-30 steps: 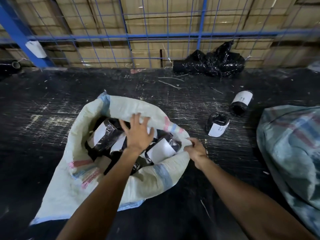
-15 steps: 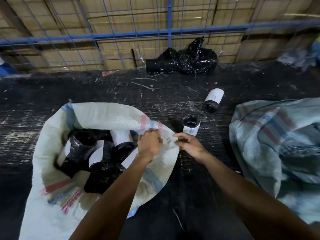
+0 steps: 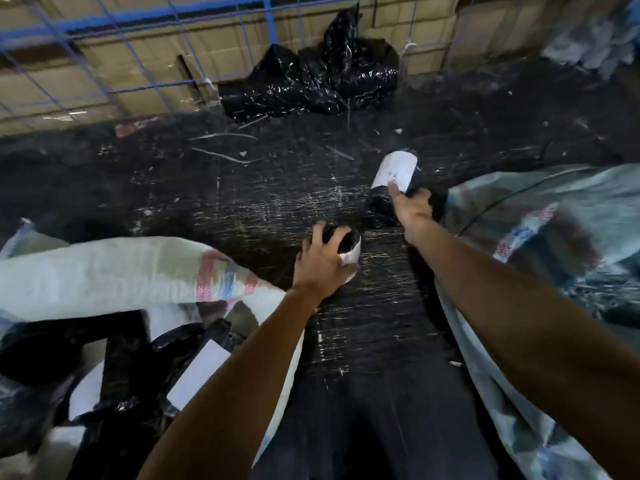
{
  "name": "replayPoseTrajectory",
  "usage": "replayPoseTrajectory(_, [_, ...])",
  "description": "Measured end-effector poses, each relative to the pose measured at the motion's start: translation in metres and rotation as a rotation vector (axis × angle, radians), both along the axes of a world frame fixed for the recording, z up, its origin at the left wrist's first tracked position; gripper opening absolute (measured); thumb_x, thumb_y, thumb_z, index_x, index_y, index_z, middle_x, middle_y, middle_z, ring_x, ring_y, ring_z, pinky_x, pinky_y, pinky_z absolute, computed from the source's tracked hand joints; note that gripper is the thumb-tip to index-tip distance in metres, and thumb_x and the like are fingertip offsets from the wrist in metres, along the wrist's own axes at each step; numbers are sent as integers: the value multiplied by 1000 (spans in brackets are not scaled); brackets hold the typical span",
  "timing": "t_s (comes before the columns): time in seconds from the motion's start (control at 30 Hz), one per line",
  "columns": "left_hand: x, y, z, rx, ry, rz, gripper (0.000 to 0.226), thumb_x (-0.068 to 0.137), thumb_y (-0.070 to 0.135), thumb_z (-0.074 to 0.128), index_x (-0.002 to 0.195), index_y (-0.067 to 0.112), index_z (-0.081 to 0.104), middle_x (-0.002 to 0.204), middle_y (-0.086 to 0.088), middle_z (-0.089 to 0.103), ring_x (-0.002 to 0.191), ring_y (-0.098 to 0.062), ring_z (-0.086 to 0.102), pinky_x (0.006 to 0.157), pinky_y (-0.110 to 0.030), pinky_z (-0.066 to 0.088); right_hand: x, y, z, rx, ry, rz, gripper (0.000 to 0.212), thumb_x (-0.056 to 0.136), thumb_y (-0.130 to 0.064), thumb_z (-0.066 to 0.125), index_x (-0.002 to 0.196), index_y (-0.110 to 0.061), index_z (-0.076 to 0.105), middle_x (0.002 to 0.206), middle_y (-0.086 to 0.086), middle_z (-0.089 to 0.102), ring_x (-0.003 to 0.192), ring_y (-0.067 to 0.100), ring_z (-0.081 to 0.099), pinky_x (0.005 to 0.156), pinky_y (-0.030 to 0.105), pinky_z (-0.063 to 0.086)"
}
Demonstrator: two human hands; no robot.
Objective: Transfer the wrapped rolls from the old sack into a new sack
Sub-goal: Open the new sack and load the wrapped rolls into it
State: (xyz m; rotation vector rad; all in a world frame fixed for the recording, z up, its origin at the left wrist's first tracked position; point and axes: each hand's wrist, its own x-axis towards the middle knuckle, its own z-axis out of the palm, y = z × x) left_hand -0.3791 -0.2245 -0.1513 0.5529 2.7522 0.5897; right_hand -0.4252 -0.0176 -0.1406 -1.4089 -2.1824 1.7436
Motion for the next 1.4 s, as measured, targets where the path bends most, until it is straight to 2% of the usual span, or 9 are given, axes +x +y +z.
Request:
replayPoseTrajectory(0.13, [-17, 6, -14, 143, 85, 51, 67, 74, 55, 72, 134, 40, 48, 151, -2, 26, 127, -36, 44, 92, -53, 52, -34, 6, -13, -232, -46, -40, 108, 78, -67, 66, 156, -17, 11, 156, 12, 31, 138, 37, 36, 111, 49, 36])
replayPoseTrajectory(0.33, [-34, 4, -17, 348, 6, 190, 63, 68, 45, 84, 125, 24, 65, 134, -6, 47, 120, -17, 50, 105, -31, 44, -24, -16, -24, -233, 99, 71, 86, 71, -49, 80, 142, -19, 42, 132, 3, 58, 115, 24, 57, 100, 39, 46])
replayPoseTrajectory(0.5, [-15, -26, 36, 833, -404, 548, 46, 71, 32, 88, 111, 25, 65, 107, 2, 72, 90, -12, 72, 77, -29, 59, 39, -48, -3, -527, 164, 12, 72, 70, -54, 76, 131, -19, 59, 116, 5, 70, 98, 23, 69, 72, 30, 55])
replayPoseTrajectory(0.73, [41, -147, 95, 1196, -883, 519, 73, 76, 42, 82, 138, 16, 54, 129, -10, 66, 120, -26, 63, 98, -43, 52, 114, -104, 43, -928, 330, 296, 69, 82, -40, 67, 142, -10, 50, 136, 14, 60, 123, 28, 59, 104, 39, 48])
replayPoseTrajectory(0.97, [86, -314, 128, 743, -645, 490, 71, 65, 53, 87, 126, 28, 61, 122, -4, 69, 117, -28, 64, 104, -53, 46, 139, -206, 94, -973, 108, 841, 80, 69, -31, 79, 141, -9, 51, 139, 18, 56, 128, 34, 54, 100, 47, 50])
replayPoseTrajectory(1.07, [98, -365, 135, 235, -521, 451, 76, 46, 70, 87, 113, 46, 60, 117, 8, 65, 107, -18, 65, 90, -47, 57, 151, -257, 98, -826, -29, 930, 45, 82, -35, 73, 125, -29, 62, 133, 10, 61, 120, 31, 60, 98, 52, 51])
replayPoseTrajectory(1.17, [108, -383, 127, 151, -308, 560, 85, 49, 67, 87, 122, 36, 55, 124, 5, 58, 108, -18, 61, 82, -38, 56, 166, -305, 98, -563, -100, 973, 27, 88, -52, 63, 113, -41, 60, 131, -1, 61, 119, 20, 58, 103, 47, 48])
replayPoseTrajectory(1.3, [109, -385, 123, 43, 163, 587, 73, 76, 59, 73, 135, 28, 43, 132, -13, 47, 115, -37, 52, 91, -50, 49, 180, -361, 90, -43, -151, 1112, 92, 77, -80, 50, 152, -34, 24, 160, -2, 28, 141, 26, 35, 112, 47, 36])
replayPoseTrajectory(1.4, [110, -368, 124, 41, 353, 403, 39, 90, 42, 64, 127, 33, 57, 132, -6, 52, 115, -34, 54, 88, -53, 51, 178, -384, 88, 270, -211, 1265, 94, 86, -83, 21, 158, -24, 8, 165, 3, 13, 150, 31, 18, 120, 49, 19])
